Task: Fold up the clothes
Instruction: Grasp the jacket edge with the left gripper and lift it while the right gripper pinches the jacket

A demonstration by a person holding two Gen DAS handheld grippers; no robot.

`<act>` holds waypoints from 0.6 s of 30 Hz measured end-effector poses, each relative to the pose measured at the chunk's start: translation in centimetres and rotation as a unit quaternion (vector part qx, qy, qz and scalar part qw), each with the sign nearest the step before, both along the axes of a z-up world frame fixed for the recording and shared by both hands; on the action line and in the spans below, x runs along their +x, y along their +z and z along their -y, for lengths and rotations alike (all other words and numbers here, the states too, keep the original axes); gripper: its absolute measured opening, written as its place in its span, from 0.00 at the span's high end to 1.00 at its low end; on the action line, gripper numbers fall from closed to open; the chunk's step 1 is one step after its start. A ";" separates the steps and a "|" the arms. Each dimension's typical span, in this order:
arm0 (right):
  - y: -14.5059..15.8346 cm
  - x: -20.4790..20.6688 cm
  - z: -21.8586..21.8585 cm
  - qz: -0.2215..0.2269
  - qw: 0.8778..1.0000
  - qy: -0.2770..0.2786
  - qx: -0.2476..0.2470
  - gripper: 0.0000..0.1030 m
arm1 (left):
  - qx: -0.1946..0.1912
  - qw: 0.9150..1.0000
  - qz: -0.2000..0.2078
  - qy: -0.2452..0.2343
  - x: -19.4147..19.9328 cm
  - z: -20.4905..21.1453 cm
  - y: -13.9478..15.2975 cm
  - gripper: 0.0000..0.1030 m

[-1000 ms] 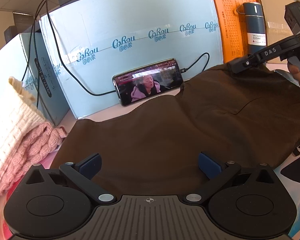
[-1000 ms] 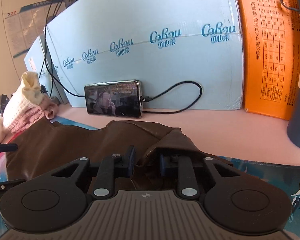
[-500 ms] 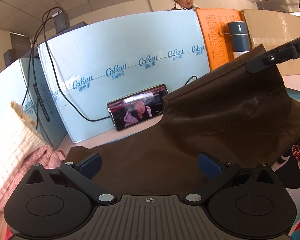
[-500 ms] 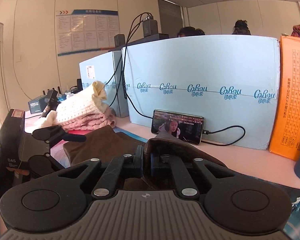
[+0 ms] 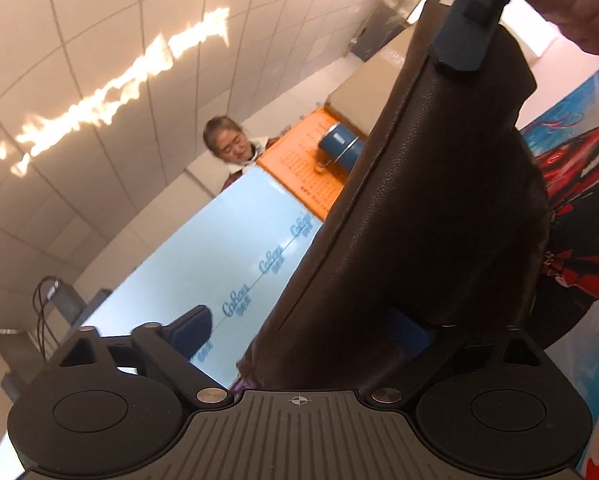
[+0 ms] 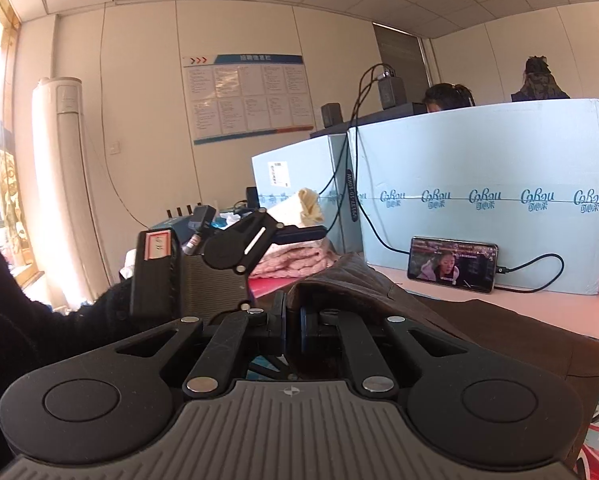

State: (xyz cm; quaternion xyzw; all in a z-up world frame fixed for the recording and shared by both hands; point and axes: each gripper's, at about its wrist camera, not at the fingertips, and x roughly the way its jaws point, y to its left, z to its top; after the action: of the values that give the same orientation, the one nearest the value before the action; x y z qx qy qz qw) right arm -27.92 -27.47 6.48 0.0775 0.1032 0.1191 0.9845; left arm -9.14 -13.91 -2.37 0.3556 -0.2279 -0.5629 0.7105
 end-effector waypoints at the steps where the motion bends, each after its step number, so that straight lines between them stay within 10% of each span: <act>1: 0.2 -0.7 -0.5 0.004 1.000 0.003 -0.002 0.94 | 0.004 1.000 0.022 -0.015 -0.5 -0.1 0.0 0.51; 2: 0.3 -1.4 -1.1 0.007 1.000 0.003 -0.005 0.94 | 0.017 0.999 0.023 -0.026 -0.9 -0.8 0.3 0.74; 5: 0.6 -3.4 -2.4 0.017 1.000 0.000 -0.010 0.94 | 0.055 0.997 0.009 -0.054 -2.4 -3.1 1.4 0.89; 18: -1.4 -11.3 -5.6 0.038 0.997 -0.061 0.030 0.94 | 0.107 0.972 -0.093 -0.190 -9.3 -11.1 3.5 0.89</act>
State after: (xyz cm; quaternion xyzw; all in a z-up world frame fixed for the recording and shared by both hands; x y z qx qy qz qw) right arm -39.19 -21.87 5.04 0.1083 0.0570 0.0650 0.9903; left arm -18.44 -2.81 1.18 0.3262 -0.1629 -0.7391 0.5664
